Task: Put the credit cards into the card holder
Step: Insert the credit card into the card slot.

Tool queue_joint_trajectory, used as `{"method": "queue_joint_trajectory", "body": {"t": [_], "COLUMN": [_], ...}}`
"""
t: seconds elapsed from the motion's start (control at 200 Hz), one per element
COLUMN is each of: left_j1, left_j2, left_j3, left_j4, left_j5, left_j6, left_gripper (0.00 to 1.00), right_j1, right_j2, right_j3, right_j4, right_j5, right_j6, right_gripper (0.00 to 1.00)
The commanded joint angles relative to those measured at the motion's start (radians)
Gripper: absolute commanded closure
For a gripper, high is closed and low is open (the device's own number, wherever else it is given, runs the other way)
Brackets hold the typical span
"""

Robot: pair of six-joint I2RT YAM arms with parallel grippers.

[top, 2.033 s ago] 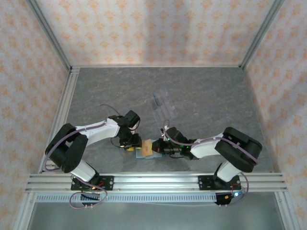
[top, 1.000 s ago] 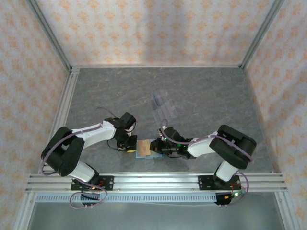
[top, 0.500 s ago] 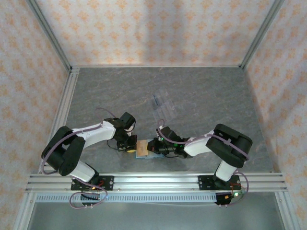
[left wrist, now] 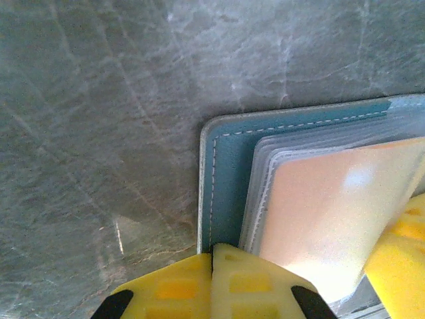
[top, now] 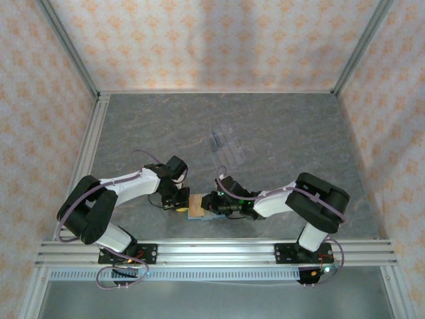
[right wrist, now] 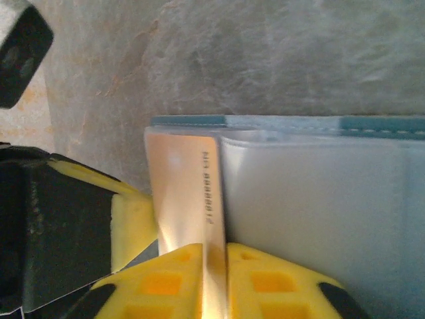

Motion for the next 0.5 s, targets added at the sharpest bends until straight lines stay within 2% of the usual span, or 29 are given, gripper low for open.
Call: {"method": "queue_joint_trajectory", "body": {"t": [0.0, 0.14, 0.28, 0.495], "left_j1": [-0.023, -0.024, -0.024, -0.024], "left_j2": [0.055, 0.059, 0.059, 0.051], "left_j3": [-0.053, -0.053, -0.051, -0.050], "left_j4": [0.067, 0.071, 0.076, 0.076], "left_j5": [-0.032, -0.032, -0.034, -0.035], "left_j6": [-0.003, -0.001, -0.002, -0.003], "left_gripper": [1.00, 1.00, 1.00, 1.00], "right_j1": [0.021, 0.022, 0.022, -0.010], "right_j2": [-0.048, -0.120, -0.173, -0.178], "right_j3": [0.046, 0.109, 0.181, 0.247], "right_j4": [-0.107, -0.288, -0.503, -0.660], "right_j5": [0.014, 0.035, 0.086, 0.066], "right_j6": [-0.031, -0.097, -0.166, -0.230], "right_gripper": [0.75, 0.61, 0.52, 0.46]}}
